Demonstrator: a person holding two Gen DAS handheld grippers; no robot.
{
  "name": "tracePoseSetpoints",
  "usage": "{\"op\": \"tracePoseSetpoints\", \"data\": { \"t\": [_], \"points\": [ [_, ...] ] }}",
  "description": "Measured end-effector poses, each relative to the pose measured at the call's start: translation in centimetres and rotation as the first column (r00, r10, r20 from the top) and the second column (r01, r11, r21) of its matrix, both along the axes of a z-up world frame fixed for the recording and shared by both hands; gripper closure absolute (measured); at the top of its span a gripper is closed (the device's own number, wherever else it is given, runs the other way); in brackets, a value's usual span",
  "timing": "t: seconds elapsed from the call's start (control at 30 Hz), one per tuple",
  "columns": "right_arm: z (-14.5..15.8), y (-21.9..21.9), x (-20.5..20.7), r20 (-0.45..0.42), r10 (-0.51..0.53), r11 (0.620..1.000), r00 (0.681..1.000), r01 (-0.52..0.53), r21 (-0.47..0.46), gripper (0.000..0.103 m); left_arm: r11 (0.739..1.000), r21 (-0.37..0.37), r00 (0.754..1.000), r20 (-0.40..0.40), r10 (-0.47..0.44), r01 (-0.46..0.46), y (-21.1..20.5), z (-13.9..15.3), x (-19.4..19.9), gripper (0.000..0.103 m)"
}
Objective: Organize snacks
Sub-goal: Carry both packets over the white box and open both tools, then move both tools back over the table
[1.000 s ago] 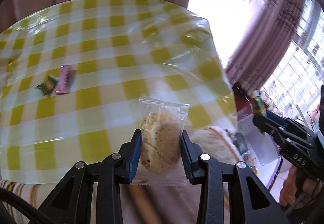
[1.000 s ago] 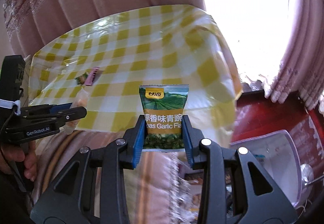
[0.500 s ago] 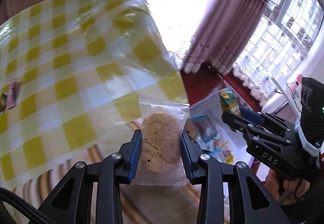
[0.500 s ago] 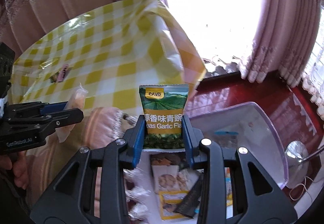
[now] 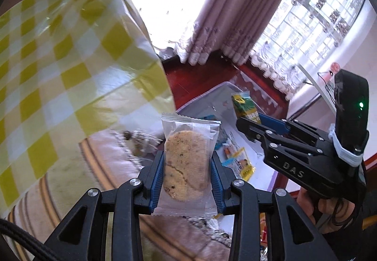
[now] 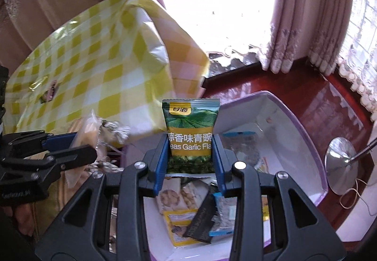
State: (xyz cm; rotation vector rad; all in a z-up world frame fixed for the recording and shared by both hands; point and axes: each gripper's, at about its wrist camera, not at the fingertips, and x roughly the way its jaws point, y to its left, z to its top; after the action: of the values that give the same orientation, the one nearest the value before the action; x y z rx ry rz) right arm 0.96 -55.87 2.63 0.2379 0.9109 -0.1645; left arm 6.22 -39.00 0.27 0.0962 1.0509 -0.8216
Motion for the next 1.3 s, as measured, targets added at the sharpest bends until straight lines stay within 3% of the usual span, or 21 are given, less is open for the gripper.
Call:
{"op": "tracePoseSetpoints", "data": {
  "t": [0.13,0.27,0.77,1.1,1.3],
  "points": [
    [-0.7,-0.9,-0.3,-0.032,-0.031,1.0,0.999,0.031,0.002,0.062,1.0,-0.001,0.999,-0.027,-0.028,0.028,-0.9,-0.4,-0.2,0.062],
    [-0.8,-1.4,-0.5,-0.045,-0.063,0.998,0.997,0.063,-0.013,0.037,1.0,0.008,0.999,-0.039,-0.022,0.023,-1.0,-0.7,-0.2,0.051],
    [-0.3,-0.4,0.3,-0.054,-0.064,0.998,0.997,0.062,-0.031,0.036,0.998,-0.019,0.998,-0.033,0.059,-0.06,1.9,-0.1,1.0,0.051],
    [0.5,1.8,2.0,-0.046,-0.034,0.998,0.998,0.031,-0.048,0.033,0.983,-0.04,0.983,-0.026,0.18,-0.18,7.0,0.3,3.6,0.051],
    [1.0,3.9,3.4,-0.036,0.009,0.999,0.999,-0.01,-0.047,0.032,0.96,-0.054,0.962,-0.027,0.273,-0.274,11.7,0.4,5.1,0.051]
  ]
}}
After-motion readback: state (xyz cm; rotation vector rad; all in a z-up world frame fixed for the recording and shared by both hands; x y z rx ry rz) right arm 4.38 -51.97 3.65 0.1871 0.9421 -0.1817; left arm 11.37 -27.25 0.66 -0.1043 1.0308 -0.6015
